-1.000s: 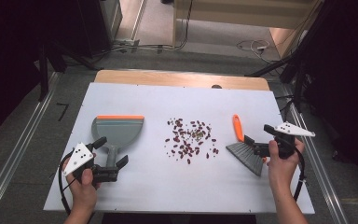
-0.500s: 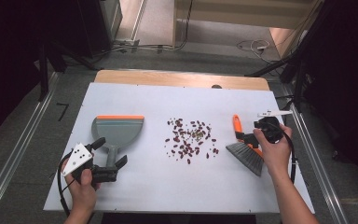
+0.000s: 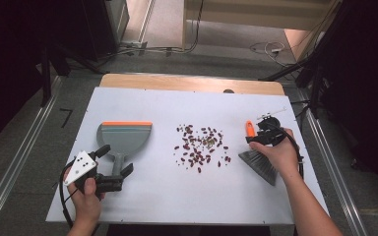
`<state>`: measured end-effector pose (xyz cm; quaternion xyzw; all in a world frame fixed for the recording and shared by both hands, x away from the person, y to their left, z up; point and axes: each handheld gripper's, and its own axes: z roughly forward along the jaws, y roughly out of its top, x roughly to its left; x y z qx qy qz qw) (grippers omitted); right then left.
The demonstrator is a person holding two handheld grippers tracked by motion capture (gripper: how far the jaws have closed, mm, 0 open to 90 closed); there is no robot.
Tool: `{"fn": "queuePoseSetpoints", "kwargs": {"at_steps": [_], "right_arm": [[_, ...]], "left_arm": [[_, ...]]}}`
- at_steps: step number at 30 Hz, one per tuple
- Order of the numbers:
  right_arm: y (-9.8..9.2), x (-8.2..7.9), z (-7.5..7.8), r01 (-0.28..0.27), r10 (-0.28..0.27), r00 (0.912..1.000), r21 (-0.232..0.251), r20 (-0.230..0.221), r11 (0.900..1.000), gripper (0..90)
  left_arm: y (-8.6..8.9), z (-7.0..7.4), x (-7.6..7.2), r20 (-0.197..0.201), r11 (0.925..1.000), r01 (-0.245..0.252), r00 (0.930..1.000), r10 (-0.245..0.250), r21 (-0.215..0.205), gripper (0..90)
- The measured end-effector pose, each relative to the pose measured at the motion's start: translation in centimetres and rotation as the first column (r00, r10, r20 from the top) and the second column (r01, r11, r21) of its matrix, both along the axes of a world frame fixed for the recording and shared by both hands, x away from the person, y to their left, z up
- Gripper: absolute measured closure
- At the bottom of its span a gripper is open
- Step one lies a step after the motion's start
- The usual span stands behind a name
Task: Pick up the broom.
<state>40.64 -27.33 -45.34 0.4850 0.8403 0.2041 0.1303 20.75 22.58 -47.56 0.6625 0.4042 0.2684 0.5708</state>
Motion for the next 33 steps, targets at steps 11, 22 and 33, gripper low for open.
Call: {"fn": "queuePoseSetpoints", "kwargs": {"at_steps": [11,22,33], "right_arm": [[0.4,0.2,-1.6,0.047,-0.059,0.9910,-0.100,-0.120,0.994,55.7],[0.5,0.1,-1.6,0.065,-0.075,0.9881,-0.084,-0.134,0.994,67.6],[-0.9,-2.2,-1.1,0.033,-0.034,0.9991,0.043,0.025,0.999,67.8]], "left_arm": [[0.0,-0.1,0.1,-0.007,1.0000,-0.002,1.0000,0.002,0.002,0.3],[-0.6,0.1,0.0,-0.006,0.9996,0.023,0.9997,-0.023,0.017,0.4],[-0.6,-0.1,0.2,-0.014,0.9993,0.032,0.9994,-0.032,0.018,0.6]]}}
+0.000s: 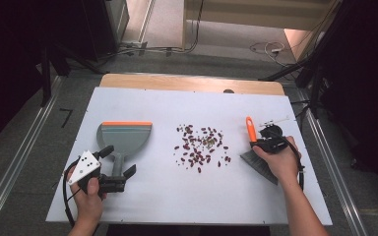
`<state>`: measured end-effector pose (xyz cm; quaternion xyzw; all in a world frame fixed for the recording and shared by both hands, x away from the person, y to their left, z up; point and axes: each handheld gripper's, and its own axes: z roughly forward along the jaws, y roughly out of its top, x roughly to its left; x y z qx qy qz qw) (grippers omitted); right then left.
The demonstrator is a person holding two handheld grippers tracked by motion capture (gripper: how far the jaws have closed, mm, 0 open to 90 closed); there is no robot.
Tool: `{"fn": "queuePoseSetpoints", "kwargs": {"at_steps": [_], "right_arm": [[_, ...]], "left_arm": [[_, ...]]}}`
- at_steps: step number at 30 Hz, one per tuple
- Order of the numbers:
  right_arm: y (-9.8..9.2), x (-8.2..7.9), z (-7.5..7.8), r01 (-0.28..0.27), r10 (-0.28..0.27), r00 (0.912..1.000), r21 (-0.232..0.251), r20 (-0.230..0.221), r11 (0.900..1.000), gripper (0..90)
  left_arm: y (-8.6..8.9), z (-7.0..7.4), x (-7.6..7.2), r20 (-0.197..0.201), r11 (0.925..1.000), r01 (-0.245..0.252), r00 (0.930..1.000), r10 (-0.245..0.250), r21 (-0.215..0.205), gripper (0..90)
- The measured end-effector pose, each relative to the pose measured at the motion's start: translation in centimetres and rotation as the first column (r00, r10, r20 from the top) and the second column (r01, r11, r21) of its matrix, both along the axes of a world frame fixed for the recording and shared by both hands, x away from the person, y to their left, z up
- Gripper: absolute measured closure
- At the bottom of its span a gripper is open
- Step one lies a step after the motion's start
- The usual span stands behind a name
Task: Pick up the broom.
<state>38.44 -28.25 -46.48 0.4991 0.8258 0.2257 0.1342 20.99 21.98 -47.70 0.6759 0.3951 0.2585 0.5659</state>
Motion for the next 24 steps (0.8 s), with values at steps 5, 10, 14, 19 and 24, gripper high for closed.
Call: {"fn": "queuePoseSetpoints", "kwargs": {"at_steps": [5,10,14,19,24], "right_arm": [[-1.4,-2.2,0.8,0.002,-0.015,0.9903,0.095,0.138,0.996,68.0],[-2.6,-4.6,1.3,0.000,-0.053,0.9600,0.189,0.275,0.982,68.1],[-3.8,-5.8,1.7,-0.002,-0.099,0.9372,0.290,0.334,0.957,68.2],[-4.9,-7.3,2.1,-0.052,-0.130,0.8939,0.386,0.429,0.921,68.5],[-5.1,-8.2,2.6,-0.103,-0.150,0.8546,0.446,0.497,0.889,68.6]], "left_arm": [[-0.2,0.1,-0.1,0.003,1.0000,0.001,1.0000,-0.001,-0.001,0.6],[-0.5,0.1,-0.2,0.005,0.9999,0.008,1.0000,-0.008,0.007,0.6],[-0.6,0.2,-0.2,0.007,0.9999,0.012,0.9999,-0.012,0.007,0.6],[-0.9,0.3,-0.4,0.013,0.9996,0.028,0.9995,-0.028,0.005,0.6],[-1.3,0.7,-0.8,0.027,0.9991,0.042,0.9987,-0.042,0.003,0.6]]}}
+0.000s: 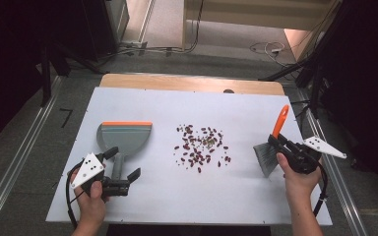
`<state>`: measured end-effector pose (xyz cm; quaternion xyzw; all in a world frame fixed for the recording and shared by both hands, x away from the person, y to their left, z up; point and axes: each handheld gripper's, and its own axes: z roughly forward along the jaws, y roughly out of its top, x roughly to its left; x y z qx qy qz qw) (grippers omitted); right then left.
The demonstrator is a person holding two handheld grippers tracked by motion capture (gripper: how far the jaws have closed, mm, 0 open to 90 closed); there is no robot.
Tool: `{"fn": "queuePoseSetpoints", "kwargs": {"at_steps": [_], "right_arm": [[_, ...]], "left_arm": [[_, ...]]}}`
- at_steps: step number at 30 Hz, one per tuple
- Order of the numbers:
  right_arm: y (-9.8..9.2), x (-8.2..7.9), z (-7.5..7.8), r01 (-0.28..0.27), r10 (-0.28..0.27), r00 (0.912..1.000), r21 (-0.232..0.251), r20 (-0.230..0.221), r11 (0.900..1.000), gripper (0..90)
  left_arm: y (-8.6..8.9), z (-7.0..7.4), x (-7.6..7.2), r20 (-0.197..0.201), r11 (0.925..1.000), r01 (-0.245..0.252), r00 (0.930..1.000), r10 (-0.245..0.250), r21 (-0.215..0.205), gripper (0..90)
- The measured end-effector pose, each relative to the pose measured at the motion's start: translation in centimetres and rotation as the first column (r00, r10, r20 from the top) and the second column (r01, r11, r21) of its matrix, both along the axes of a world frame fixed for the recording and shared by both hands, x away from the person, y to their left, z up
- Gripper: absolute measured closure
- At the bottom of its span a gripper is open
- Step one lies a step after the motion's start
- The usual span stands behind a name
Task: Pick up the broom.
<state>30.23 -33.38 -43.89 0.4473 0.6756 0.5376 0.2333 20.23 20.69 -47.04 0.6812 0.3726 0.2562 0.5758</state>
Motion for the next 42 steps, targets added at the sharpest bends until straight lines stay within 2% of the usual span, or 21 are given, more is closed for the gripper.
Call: {"fn": "queuePoseSetpoints", "kwargs": {"at_steps": [6,13,17,23,25,26,28,31,33,42], "right_arm": [[1.1,-0.9,1.1,-0.018,0.016,0.9983,0.030,0.057,0.999,68.5],[3.8,-1.9,2.2,-0.068,0.064,0.9927,0.042,0.102,0.997,68.5],[5.6,-2.4,2.6,-0.113,0.107,0.9873,0.041,0.117,0.993,68.5],[8.2,-3.3,2.9,-0.160,0.151,0.9795,0.057,0.133,0.985,68.5],[8.9,-3.6,2.9,-0.173,0.164,0.9767,0.054,0.138,0.983,68.5],[9.3,-3.7,2.9,-0.182,0.173,0.9750,0.058,0.140,0.982,68.5],[9.9,-3.9,3.0,-0.195,0.184,0.9721,0.062,0.145,0.979,68.5],[11.0,-4.3,3.0,-0.211,0.200,0.9684,0.059,0.149,0.976,68.5],[11.7,-4.4,2.9,-0.228,0.216,0.9653,0.070,0.147,0.971,68.5],[14.7,-5.7,3.0,-0.276,0.264,0.9522,0.060,0.153,0.959,68.5]], "left_arm": [[-0.7,0.3,-0.2,0.006,0.9997,0.024,0.9997,-0.024,0.002,0.6],[-1.9,0.8,-0.7,0.020,0.9987,0.051,0.9985,-0.051,-0.007,0.6],[-2.6,1.3,-1.1,0.035,0.9979,0.058,0.9977,-0.057,-0.028,0.5],[-3.9,1.6,-1.2,0.026,0.9957,0.086,0.9960,-0.086,-0.034,0.6],[-4.3,1.8,-1.3,0.032,0.9971,0.071,0.9970,-0.070,-0.026,1.1],[-4.5,2.0,-1.3,0.032,0.9968,0.070,0.9971,-0.069,-0.039,2.8],[-4.7,2.1,-1.2,0.010,0.9942,0.090,0.9959,-0.089,-0.059,3.4],[-5.5,2.0,-1.0,-0.011,0.9919,0.114,0.9933,-0.115,-0.056,3.6],[-6.1,2.1,-1.1,-0.014,0.9892,0.134,0.9907,-0.135,-0.058,4.2],[-8.6,2.1,-1.1,-0.033,0.9782,0.201,0.9786,-0.203,-0.052,7.1]]}}
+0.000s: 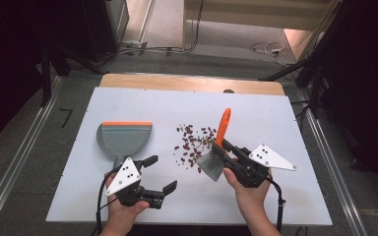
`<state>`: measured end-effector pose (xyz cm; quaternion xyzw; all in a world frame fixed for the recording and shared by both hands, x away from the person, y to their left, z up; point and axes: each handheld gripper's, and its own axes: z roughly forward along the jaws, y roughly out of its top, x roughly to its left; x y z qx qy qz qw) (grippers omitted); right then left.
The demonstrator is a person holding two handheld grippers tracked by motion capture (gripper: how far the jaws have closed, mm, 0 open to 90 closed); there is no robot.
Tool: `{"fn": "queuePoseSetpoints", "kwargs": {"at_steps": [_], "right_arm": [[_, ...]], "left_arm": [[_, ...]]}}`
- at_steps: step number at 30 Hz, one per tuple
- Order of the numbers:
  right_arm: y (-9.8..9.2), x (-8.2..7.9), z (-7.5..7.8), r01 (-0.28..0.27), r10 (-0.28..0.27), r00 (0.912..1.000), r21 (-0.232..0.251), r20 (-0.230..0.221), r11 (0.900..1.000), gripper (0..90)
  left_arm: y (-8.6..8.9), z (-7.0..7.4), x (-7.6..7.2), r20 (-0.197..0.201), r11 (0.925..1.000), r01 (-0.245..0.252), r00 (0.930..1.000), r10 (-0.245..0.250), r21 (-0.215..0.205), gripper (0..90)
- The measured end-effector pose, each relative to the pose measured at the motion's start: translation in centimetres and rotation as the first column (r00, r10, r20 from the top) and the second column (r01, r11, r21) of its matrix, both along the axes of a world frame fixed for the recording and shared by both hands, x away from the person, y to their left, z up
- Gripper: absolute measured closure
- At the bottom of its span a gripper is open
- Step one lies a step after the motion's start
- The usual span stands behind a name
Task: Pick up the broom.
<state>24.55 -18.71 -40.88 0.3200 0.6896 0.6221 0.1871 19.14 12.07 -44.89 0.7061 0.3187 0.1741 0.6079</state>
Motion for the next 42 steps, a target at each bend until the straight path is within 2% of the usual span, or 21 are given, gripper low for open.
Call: {"fn": "queuePoseSetpoints", "kwargs": {"at_steps": [10,14,21,27,31,35,39,42], "right_arm": [[2.3,-1.1,-0.1,-0.043,0.043,0.9991,-0.008,0.006,0.999,68.5],[3.1,-1.5,-0.2,-0.060,0.060,0.9982,-0.011,-0.002,0.998,68.5],[4.3,-2.1,-0.4,-0.087,0.087,0.9961,-0.019,0.008,0.996,68.5],[5.3,-2.6,-0.7,-0.110,0.110,0.9939,-0.032,0.003,0.993,68.5],[5.6,-2.8,-0.8,-0.115,0.115,0.9934,-0.030,0.003,0.993,68.4],[5.7,-2.9,-0.8,-0.109,0.110,0.9940,-0.031,0.005,0.994,68.5],[5.7,-2.9,-0.8,-0.104,0.105,0.9945,-0.032,0.006,0.994,68.3],[5.8,-2.9,-0.8,-0.104,0.104,0.9945,-0.041,0.010,0.994,68.2]], "left_arm": [[-2.0,0.1,-0.2,-0.024,0.9981,0.060,0.9979,-0.060,-0.016,15.2],[-2.7,0.0,-0.2,-0.037,0.9972,0.074,0.9965,-0.074,-0.003,19.7],[-3.8,-0.1,-0.2,-0.061,0.9964,0.084,0.9946,-0.085,-0.008,27.2],[-3.9,-0.1,-0.2,-0.072,0.9991,0.043,0.9965,-0.043,0.001,46.3],[-3.8,-0.1,-0.1,-0.094,0.9999,0.015,0.9955,-0.015,0.000,60.2],[-3.8,0.0,-0.2,-0.093,0.9994,0.034,0.9951,-0.034,-0.009,73.2],[-3.6,0.0,-0.1,-0.103,0.9996,0.029,0.9943,-0.029,-0.004,81.0],[-3.5,0.1,-0.2,-0.092,0.9996,0.024,0.9955,-0.023,0.012,84.2]]}}
